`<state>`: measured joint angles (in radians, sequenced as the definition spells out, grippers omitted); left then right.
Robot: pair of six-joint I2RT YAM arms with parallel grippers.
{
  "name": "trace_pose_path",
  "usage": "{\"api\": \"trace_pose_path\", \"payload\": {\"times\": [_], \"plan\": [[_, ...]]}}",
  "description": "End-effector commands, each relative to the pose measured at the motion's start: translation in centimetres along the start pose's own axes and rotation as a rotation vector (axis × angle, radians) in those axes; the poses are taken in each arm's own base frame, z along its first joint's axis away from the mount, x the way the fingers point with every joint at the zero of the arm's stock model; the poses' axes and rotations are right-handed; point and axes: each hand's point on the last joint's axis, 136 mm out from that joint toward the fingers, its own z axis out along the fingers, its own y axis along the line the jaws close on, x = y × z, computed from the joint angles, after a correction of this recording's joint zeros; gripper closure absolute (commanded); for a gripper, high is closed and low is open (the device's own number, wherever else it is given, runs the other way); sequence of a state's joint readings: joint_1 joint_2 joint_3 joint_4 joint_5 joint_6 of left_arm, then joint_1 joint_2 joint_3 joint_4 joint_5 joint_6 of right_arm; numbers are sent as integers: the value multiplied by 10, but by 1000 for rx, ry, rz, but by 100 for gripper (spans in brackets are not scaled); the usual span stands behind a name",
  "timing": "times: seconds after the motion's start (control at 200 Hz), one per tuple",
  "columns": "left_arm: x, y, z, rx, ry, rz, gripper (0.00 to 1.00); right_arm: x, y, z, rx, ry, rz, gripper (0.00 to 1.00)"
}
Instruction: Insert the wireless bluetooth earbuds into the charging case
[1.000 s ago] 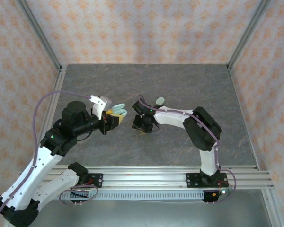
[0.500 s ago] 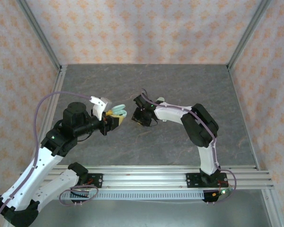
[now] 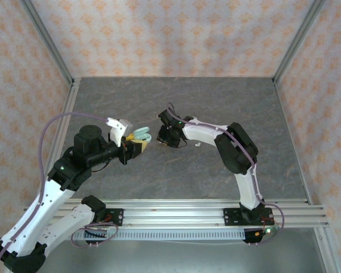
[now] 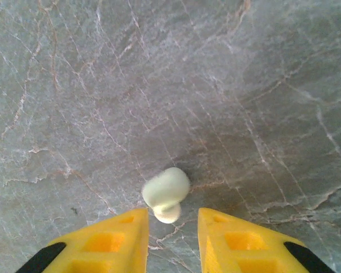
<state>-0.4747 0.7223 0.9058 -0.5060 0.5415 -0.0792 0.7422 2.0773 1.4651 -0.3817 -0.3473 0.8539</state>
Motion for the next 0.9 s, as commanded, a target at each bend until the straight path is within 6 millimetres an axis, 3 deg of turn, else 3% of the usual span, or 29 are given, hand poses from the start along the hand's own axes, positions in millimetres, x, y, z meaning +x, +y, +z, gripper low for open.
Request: {"api": "trace_pose_path", "payload": {"times": [0.0,0.3,0.6,0.891], "plan": [[0,2,-1,-3,-9,13,80,-7,-11,3,70,-9,-24,70],[2,2,0,-4,-6,11,80,-9,-14,1,152,-1,-95,70],[5,3,0,-6,-2,11,80,-14,9,-18,207,-43,-217,70],[8,3,-1,-9,2,12,80,-10,11,-4,283,-7,-255,70]]}}
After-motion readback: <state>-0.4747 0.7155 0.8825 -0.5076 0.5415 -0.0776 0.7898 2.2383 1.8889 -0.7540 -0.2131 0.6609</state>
